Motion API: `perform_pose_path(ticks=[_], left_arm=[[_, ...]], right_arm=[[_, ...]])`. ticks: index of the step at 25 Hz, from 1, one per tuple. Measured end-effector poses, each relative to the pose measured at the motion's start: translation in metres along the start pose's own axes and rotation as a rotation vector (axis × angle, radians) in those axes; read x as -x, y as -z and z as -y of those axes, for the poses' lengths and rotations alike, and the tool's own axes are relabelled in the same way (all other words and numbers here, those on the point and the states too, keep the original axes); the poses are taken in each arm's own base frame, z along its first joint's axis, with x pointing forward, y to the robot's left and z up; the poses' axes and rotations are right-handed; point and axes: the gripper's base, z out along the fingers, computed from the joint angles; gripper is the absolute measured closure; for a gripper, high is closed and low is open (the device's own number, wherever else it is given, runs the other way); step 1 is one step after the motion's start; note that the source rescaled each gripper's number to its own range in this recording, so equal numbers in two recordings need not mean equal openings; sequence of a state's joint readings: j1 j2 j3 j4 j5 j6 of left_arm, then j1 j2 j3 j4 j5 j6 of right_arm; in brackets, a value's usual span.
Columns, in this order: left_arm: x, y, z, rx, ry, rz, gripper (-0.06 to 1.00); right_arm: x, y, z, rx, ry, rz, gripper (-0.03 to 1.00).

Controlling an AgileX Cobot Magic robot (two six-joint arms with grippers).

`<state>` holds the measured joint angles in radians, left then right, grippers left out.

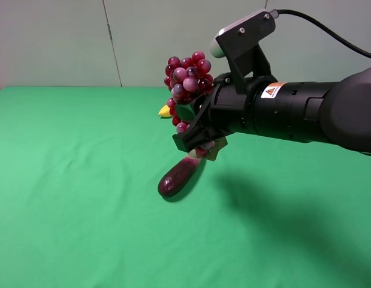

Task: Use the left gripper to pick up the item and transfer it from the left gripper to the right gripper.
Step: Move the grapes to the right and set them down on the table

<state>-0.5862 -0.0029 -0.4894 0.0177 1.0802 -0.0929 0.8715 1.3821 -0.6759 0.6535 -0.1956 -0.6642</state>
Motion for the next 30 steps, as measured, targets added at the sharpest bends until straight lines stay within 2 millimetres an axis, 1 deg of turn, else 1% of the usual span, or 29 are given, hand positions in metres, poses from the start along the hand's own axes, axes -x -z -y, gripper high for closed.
perform_pose_path(ticks=[13,16,18,22,26,30], left_arm=[[0.000,-0.002,0.000,-0.002,-0.026,0.005,-0.06],[0.000,-0.002,0.000,0.028,-0.011,0.007,-0.06],[-0.001,-0.002,0.000,0.074,0.014,0.010,-0.06],[-0.001,-0.002,0.001,0.223,0.096,0.019,-0.06],[-0.001,-0.002,0.002,0.381,0.183,0.029,-0.06],[-0.001,-0.002,0.002,0.489,0.242,0.036,-0.06]], right_arm=[[-0.001,0.000,-0.001,0.007,-0.022,-0.009,0.96],[-0.003,0.000,-0.002,0.021,-0.023,-0.028,0.96],[-0.003,0.000,-0.002,0.024,-0.026,-0.032,0.96],[-0.001,0.000,-0.004,0.038,-0.039,-0.044,0.97],[0.012,-0.001,-0.005,0.087,-0.058,-0.063,0.97],[0.023,-0.001,0.013,0.098,-0.133,-0.111,0.97]])
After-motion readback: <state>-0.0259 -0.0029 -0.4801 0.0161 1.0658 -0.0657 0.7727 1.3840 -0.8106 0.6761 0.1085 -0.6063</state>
